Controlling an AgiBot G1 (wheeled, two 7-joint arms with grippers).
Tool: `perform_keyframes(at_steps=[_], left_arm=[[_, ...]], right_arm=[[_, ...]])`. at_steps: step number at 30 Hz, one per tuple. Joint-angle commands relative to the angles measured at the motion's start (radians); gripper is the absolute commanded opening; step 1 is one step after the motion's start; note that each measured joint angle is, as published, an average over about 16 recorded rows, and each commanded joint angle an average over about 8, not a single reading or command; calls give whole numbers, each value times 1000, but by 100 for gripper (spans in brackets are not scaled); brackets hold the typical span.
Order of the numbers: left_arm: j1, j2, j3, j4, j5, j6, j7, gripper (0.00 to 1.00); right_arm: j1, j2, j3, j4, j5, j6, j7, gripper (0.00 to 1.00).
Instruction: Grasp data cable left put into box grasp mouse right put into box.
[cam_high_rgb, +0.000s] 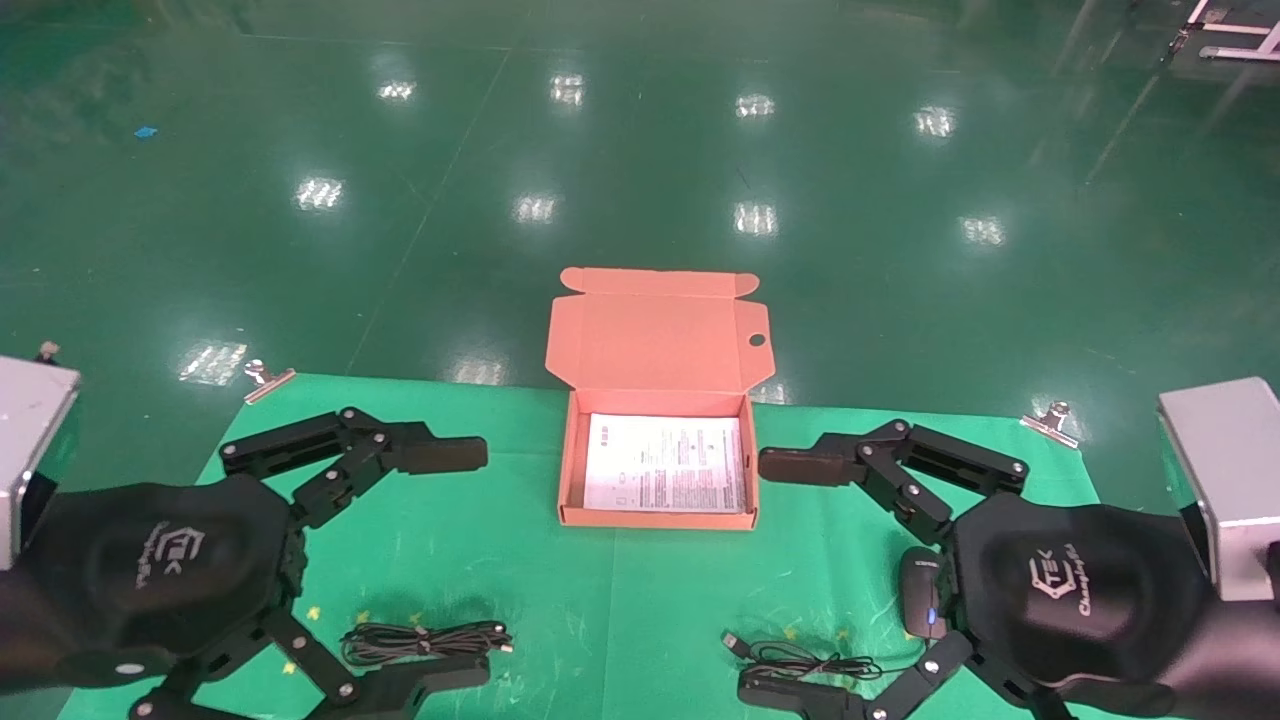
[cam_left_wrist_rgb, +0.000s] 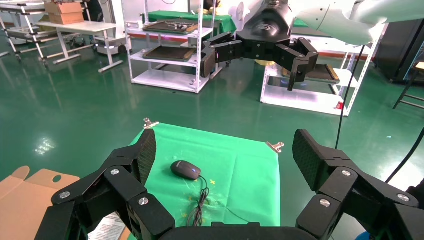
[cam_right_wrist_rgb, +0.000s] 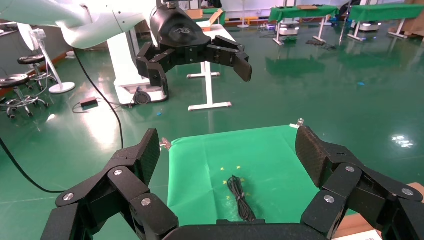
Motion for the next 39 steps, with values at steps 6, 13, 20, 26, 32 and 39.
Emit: perform_keyframes(at_steps=[6, 13, 20, 26, 32, 39], left_arm=[[0, 0, 0, 0, 0, 0, 0, 100], [0, 0, 0, 0, 0, 0, 0, 100], [-2, 2, 3, 0, 3, -1, 1, 100], [-46, 6, 35, 11, 59, 32, -10, 100], [-152, 21, 125, 40, 185, 78, -42, 100], [-268, 47, 273, 55, 309, 92, -57, 100]], right_arm=[[0, 0, 0, 0, 0, 0, 0, 100], [0, 0, 0, 0, 0, 0, 0, 100], [0, 1, 0, 1, -5, 1, -4, 100], [14, 9, -4, 11, -58, 5, -48, 100], [61, 9, -20, 39, -179, -6, -164, 100], [132, -13, -59, 65, -384, -3, -369, 100]])
